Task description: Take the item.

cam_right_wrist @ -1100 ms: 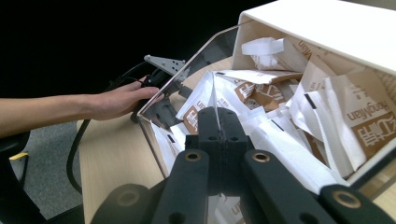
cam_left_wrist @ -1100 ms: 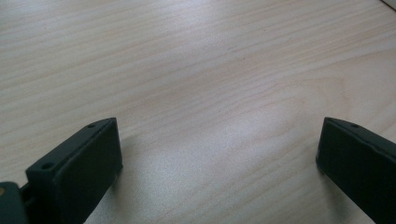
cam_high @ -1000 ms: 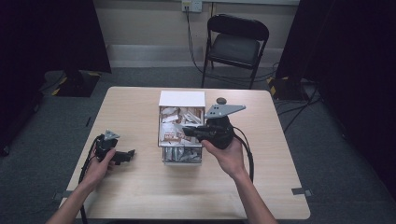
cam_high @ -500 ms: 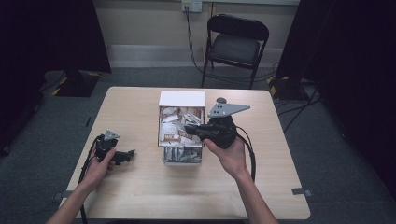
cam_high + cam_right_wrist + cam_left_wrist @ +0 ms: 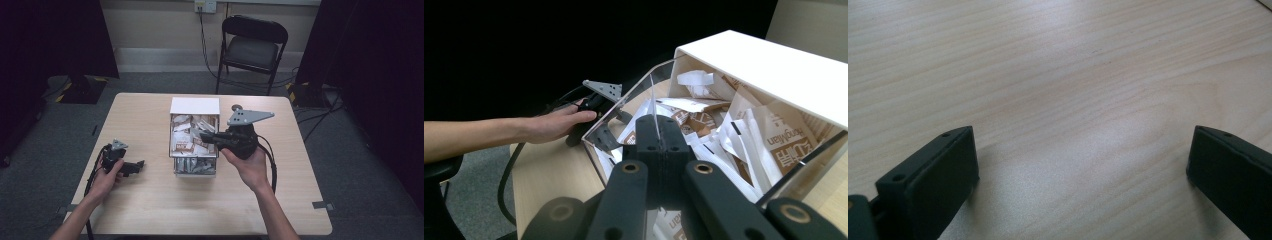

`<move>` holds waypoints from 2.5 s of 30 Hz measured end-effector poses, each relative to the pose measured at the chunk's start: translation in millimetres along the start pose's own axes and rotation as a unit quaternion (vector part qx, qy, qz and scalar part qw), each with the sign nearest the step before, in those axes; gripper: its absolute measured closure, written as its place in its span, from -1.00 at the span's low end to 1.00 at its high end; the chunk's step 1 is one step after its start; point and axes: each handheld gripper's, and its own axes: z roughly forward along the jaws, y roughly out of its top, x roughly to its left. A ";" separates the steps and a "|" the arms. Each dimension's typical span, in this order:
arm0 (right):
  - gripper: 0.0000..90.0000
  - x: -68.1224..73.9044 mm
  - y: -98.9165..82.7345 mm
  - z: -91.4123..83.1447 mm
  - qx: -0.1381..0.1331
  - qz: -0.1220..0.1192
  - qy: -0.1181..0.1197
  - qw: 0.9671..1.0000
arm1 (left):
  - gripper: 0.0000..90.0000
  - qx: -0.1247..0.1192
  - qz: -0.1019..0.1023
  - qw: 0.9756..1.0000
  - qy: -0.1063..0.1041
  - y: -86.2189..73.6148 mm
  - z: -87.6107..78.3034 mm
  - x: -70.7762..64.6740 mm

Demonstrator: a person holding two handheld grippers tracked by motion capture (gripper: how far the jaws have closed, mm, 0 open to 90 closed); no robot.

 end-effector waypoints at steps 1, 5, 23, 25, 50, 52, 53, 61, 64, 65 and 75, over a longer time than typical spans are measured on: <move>1.00 0.4 0.4 -1.2 -0.002 0.000 0.000 1.000 | -1.00 0.000 0.000 1.000 0.000 0.0 0.0 0.0; 1.00 1.4 1.6 -6.0 -0.006 0.000 0.000 1.000 | -1.00 0.001 0.002 1.000 0.000 0.0 -0.2 0.2; 1.00 6.6 6.4 -29.7 -0.029 -0.005 -0.007 1.000 | -1.00 0.000 0.000 1.000 0.000 0.0 0.0 0.0; 1.00 6.8 7.0 -32.7 -0.033 -0.006 -0.009 0.999 | -1.00 0.001 0.002 1.000 0.000 0.0 -0.2 0.2; 1.00 4.9 5.2 -68.1 -0.051 -0.008 -0.041 0.998 | -1.00 0.001 0.001 1.000 0.000 0.0 -0.2 0.2; 1.00 2.8 3.7 -71.4 -0.050 -0.007 -0.047 0.998 | -1.00 0.000 0.000 1.000 0.000 0.0 0.0 0.0; 1.00 1.8 2.7 -73.3 -0.049 -0.005 -0.051 0.997 | -1.00 0.000 0.000 1.000 0.000 0.0 0.0 0.0; 1.00 -6.7 -8.5 -89.5 -0.039 0.007 -0.078 0.996 | -1.00 0.000 0.000 1.000 0.000 0.0 0.0 -0.1; 1.00 -10.5 -13.1 -99.2 -0.033 0.013 -0.092 0.995 | -1.00 0.001 0.001 1.000 0.000 0.0 -0.1 0.2; 1.00 -11.7 -14.2 -102.3 -0.032 0.014 -0.096 0.995 | -1.00 0.001 0.001 1.000 0.000 0.0 -0.2 0.1; 1.00 -27.4 -46.6 -106.7 -0.018 0.041 -0.125 0.991 | -1.00 0.001 0.001 1.000 0.000 0.0 -0.2 0.2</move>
